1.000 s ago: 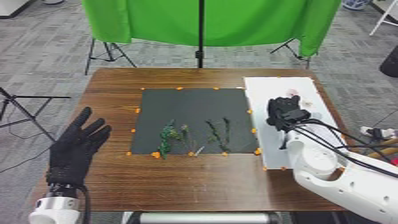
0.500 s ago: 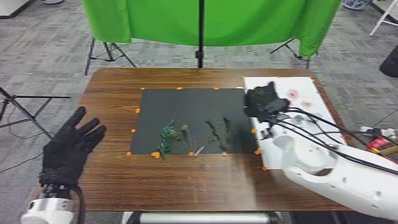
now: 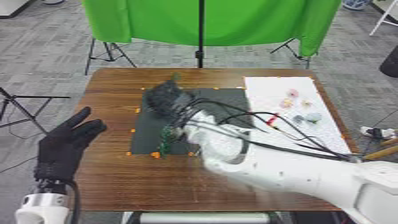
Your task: Arrange flowers
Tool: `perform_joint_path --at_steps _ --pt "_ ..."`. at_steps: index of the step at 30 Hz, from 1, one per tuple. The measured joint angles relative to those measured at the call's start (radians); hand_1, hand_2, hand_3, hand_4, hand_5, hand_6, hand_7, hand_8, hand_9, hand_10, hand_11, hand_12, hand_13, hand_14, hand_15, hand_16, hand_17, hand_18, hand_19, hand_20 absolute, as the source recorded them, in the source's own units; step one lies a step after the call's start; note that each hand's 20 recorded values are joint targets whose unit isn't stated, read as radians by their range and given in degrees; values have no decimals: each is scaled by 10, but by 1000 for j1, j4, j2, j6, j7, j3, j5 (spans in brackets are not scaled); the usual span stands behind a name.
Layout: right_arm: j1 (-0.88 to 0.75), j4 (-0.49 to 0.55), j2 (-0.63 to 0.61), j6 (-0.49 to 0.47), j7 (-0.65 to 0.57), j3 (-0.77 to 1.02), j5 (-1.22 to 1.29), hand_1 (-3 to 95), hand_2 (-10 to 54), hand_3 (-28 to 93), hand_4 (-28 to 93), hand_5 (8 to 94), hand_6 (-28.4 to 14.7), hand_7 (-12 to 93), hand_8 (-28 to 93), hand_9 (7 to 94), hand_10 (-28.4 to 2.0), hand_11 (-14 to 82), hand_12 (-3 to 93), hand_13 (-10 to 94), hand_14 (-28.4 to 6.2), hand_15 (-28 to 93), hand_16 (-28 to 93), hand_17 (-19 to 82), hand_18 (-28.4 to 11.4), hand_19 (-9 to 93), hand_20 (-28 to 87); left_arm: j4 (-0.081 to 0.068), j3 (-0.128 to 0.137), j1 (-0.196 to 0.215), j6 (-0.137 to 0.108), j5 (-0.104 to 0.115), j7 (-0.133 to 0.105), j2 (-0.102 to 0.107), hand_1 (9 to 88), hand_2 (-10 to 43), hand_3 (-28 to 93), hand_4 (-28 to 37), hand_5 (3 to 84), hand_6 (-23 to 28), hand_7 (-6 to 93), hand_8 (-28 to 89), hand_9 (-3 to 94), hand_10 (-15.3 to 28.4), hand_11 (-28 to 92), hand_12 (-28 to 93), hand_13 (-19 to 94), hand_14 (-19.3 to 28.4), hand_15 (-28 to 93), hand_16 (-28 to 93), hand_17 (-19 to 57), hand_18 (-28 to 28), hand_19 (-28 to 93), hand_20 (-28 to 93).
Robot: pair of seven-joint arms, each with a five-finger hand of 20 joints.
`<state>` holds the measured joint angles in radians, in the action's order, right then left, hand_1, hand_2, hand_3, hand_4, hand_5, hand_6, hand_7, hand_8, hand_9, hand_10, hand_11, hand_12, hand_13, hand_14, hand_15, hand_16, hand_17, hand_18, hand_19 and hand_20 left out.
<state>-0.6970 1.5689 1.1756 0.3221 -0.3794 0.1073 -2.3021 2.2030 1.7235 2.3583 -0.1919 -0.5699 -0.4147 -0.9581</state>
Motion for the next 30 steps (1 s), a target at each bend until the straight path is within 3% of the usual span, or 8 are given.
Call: perform_joint_path --at_steps 2,5,6,13,20,24,27,30 --pt "7 -1 36 0 -22 -50 -2 643 -95 476 -283 839 70 289 -141 803 -54 406 259 645 -53 755 166 190 -195 733 425 -2 0 -15 2 0 3 2 301 95 764 -283 466 247 18 -103 635 284 5 865 891 284 171 912 -64 284 347 390" --pt "11 -3 72 -8 -62 -101 2 638 -83 468 -283 812 70 319 -168 779 -54 447 241 635 -52 763 166 189 -193 734 426 -11 -7 -46 10 1 8 5 325 104 725 -283 448 278 16 -110 574 284 47 928 910 284 490 931 1 284 222 828" --pt "9 -3 77 -16 -68 -106 3 642 -80 459 -283 809 70 321 -170 774 -54 454 238 634 -51 764 165 188 -192 734 426 -16 -12 -60 13 0 10 5 330 106 717 -283 444 282 17 -112 559 284 63 931 925 284 450 932 8 284 222 902" --pt "24 -30 85 -61 -88 -149 3 615 -78 457 -283 736 75 378 -222 736 -55 488 221 609 -53 778 159 178 -195 741 428 -34 -43 -132 26 0 9 16 324 148 694 -283 376 284 20 -129 400 284 18 932 879 284 635 932 -113 284 913 932" --pt "-6 -63 94 -227 -17 -33 -56 542 -95 486 -283 655 69 395 -246 694 -77 553 175 586 -64 790 148 158 -212 743 434 -54 -68 -189 27 16 12 28 324 151 683 -282 362 284 1 -117 394 284 -52 932 682 284 696 932 -65 284 932 932" --pt "-32 -68 98 -263 14 28 -86 506 -95 521 -283 652 67 353 -214 689 -82 568 165 581 -67 791 150 152 -216 740 442 -56 -69 -201 25 28 11 53 319 148 692 -283 366 284 -7 -110 423 284 -34 932 693 284 579 932 -73 284 841 932" --pt "-29 -60 94 -258 9 10 -76 472 -95 551 -283 657 64 307 -189 688 -87 570 165 577 -71 791 154 145 -220 738 455 -52 -71 -188 16 47 -13 79 328 120 689 -266 395 251 -3 -104 496 284 -51 921 840 284 508 932 11 284 424 932" --pt "-10 -30 78 -247 -10 -48 -44 437 -95 581 -283 663 62 262 -193 684 -91 567 168 573 -76 791 157 141 -225 733 462 -43 -72 -152 8 64 -59 114 321 113 700 -262 403 228 -2 -98 526 284 -44 823 846 284 348 932 25 284 276 904"
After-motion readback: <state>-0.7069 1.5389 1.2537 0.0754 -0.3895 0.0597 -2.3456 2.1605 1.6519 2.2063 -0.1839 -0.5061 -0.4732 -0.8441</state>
